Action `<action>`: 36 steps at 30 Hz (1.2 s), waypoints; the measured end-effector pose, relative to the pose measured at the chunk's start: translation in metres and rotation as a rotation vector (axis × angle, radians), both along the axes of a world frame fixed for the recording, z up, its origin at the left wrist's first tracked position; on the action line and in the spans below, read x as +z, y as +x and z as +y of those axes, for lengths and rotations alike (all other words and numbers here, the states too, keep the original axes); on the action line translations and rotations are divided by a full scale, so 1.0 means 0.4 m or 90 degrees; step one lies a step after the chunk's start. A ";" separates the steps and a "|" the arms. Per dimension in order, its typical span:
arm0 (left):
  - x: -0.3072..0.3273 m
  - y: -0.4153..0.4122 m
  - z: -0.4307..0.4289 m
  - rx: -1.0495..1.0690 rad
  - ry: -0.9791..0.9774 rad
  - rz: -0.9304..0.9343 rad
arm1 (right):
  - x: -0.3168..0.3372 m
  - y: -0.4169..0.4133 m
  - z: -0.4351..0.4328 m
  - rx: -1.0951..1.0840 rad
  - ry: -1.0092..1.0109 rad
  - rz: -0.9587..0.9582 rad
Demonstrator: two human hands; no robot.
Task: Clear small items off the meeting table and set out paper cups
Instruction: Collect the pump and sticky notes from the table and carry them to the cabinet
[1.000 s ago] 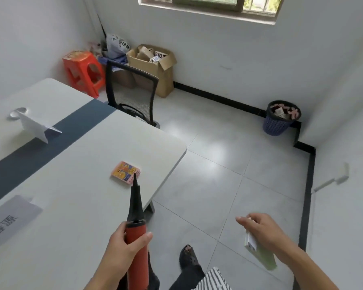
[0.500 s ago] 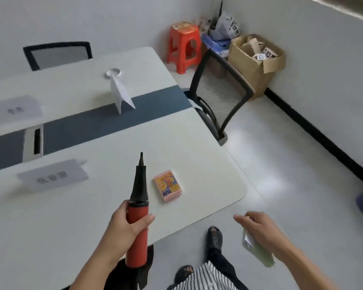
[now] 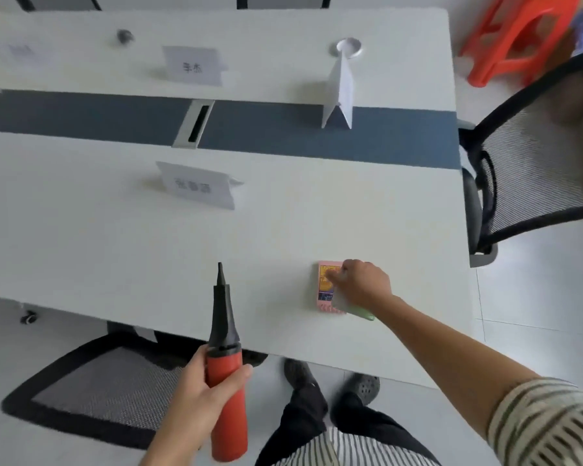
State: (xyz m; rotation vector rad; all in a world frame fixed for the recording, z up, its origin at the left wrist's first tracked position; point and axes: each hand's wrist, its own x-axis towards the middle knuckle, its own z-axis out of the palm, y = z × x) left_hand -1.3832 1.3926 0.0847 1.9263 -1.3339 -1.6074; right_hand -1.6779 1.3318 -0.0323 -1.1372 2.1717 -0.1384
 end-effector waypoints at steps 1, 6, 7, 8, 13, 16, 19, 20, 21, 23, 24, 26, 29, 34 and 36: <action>-0.003 0.001 0.003 0.001 0.000 0.000 | -0.016 0.013 -0.024 -0.008 0.005 0.006; -0.001 0.042 -0.028 0.029 0.005 0.009 | -0.072 0.056 -0.082 -0.104 -0.002 -0.013; -0.002 0.054 -0.036 0.038 0.003 0.009 | -0.076 0.059 -0.081 -0.134 -0.019 -0.024; -0.005 0.066 -0.045 0.048 0.000 0.008 | -0.078 0.061 -0.075 -0.159 -0.041 -0.025; -0.022 0.105 -0.093 0.045 0.014 0.030 | -0.068 0.084 -0.024 -0.181 0.026 0.060; -0.032 0.115 -0.125 0.031 0.010 0.048 | -0.060 0.099 -0.028 -0.182 0.118 0.057; -0.035 0.125 -0.156 0.005 0.000 0.065 | -0.047 0.099 -0.059 -0.179 0.159 0.024; -0.034 0.127 -0.166 -0.004 -0.004 0.070 | -0.042 0.101 -0.070 -0.171 0.167 0.022; -0.030 0.129 -0.176 -0.013 -0.008 0.073 | -0.038 0.104 -0.082 -0.161 0.171 0.027; -0.023 0.136 -0.189 -0.021 -0.022 0.081 | -0.034 0.117 -0.100 -0.158 0.142 0.042; -0.020 0.142 -0.192 -0.018 -0.031 0.085 | -0.034 0.124 -0.103 -0.173 0.106 0.036; -0.012 0.157 -0.196 -0.006 -0.049 0.090 | -0.037 0.127 -0.093 -0.221 0.026 -0.039; 0.003 0.176 -0.184 0.021 -0.072 0.100 | -0.040 0.102 -0.055 -0.327 -0.046 -0.280; 0.027 0.205 -0.132 0.099 -0.109 0.110 | 0.032 0.058 -0.027 -0.322 -0.073 -0.557; 0.038 0.214 -0.096 0.124 -0.124 0.106 | 0.082 0.059 -0.022 -0.337 -0.089 -0.583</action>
